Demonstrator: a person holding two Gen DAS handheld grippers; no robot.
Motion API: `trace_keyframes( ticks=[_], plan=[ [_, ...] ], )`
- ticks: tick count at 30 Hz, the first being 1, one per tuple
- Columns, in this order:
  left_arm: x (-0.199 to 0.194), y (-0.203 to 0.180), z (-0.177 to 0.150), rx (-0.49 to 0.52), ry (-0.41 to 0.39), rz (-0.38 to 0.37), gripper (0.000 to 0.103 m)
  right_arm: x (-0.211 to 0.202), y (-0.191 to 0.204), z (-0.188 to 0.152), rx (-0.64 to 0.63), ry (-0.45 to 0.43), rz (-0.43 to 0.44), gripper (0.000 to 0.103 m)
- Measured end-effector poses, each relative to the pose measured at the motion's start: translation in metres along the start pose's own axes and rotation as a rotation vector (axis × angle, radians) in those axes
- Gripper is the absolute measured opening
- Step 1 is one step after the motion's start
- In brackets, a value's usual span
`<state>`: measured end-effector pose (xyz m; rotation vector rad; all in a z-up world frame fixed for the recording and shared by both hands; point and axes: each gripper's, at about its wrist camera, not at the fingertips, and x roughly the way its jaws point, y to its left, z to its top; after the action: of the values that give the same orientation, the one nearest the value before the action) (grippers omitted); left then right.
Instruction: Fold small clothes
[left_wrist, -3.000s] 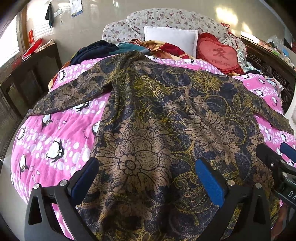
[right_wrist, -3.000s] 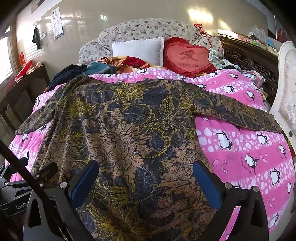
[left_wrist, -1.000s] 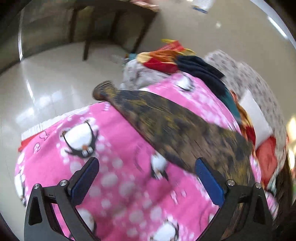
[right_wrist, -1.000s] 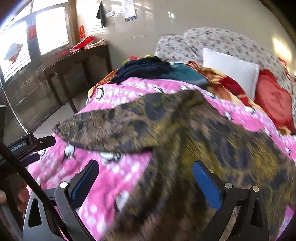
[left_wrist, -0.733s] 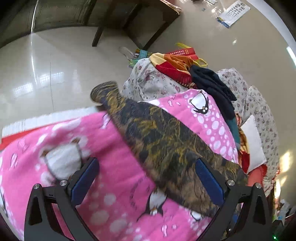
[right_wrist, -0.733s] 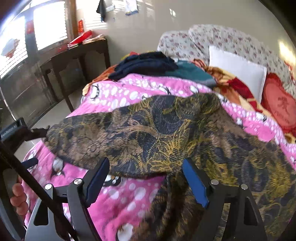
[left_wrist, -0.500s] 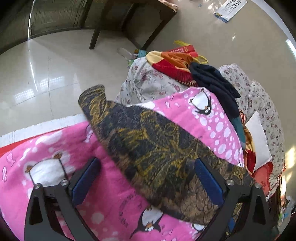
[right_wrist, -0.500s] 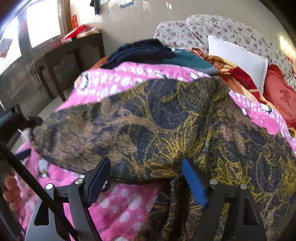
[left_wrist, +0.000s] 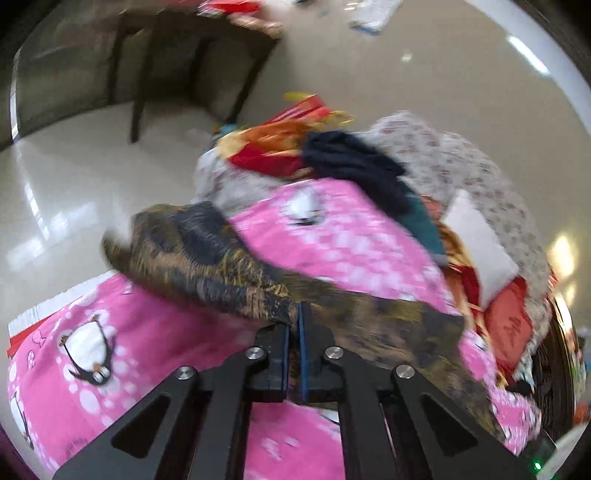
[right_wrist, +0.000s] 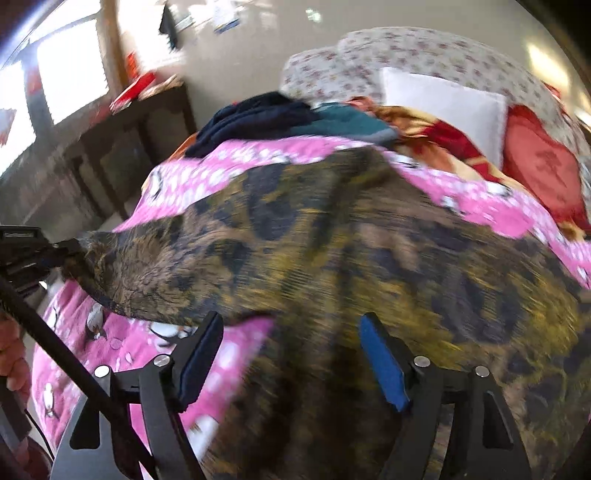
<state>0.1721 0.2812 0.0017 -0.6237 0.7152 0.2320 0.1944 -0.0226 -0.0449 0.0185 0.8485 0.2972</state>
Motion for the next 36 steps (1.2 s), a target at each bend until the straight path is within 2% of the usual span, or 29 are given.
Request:
trace_keyframes(
  ticks=[5, 10, 13, 16, 18, 20, 21, 24, 25, 28, 30, 33, 36],
  plan=[
    [-0.04, -0.086, -0.026, 0.206, -0.065, -0.087, 0.004, -0.041, -0.055, -0.007, 0.078, -0.036, -0.079, 0.086],
    [-0.053, -0.188, -0.09, 0.488, -0.059, -0.171, 0.004, -0.082, -0.12, -0.024, 0.169, -0.068, -0.153, 0.088],
    [-0.044, -0.241, -0.147, 0.663, -0.012, -0.209, 0.004, -0.106, -0.165, -0.036, 0.247, -0.091, -0.223, 0.089],
    [-0.018, -0.276, -0.205, 0.8, 0.081, -0.223, 0.004, -0.125, -0.204, -0.049, 0.306, -0.097, -0.287, 0.091],
    [0.006, -0.29, -0.238, 0.876, 0.147, -0.213, 0.005, -0.133, -0.222, -0.058, 0.33, -0.095, -0.317, 0.091],
    [0.021, -0.293, -0.256, 0.91, 0.188, -0.208, 0.008, -0.139, -0.236, -0.069, 0.355, -0.084, -0.342, 0.091],
    [0.028, -0.292, -0.261, 0.914, 0.209, -0.212, 0.014, -0.141, -0.241, -0.073, 0.362, -0.078, -0.348, 0.091],
    [0.026, -0.289, -0.262, 0.907, 0.248, -0.274, 0.047, -0.145, -0.248, -0.084, 0.363, -0.066, -0.363, 0.091],
    [0.019, -0.287, -0.257, 0.899, 0.241, -0.293, 0.06, -0.145, -0.248, -0.086, 0.36, -0.064, -0.361, 0.091],
    [-0.009, -0.285, -0.241, 0.882, 0.2, -0.351, 0.085, -0.143, -0.245, -0.088, 0.352, -0.061, -0.345, 0.091],
    [-0.024, -0.285, -0.226, 0.874, 0.22, -0.421, 0.092, -0.138, -0.239, -0.087, 0.344, -0.06, -0.325, 0.091],
    [-0.043, -0.28, -0.206, 0.89, 0.294, -0.559, 0.093, -0.128, -0.222, -0.083, 0.311, -0.052, -0.289, 0.091],
    [-0.058, -0.268, -0.178, 0.851, 0.3, -0.618, 0.094, -0.118, -0.198, -0.083, 0.267, -0.039, -0.232, 0.092]
  ],
)
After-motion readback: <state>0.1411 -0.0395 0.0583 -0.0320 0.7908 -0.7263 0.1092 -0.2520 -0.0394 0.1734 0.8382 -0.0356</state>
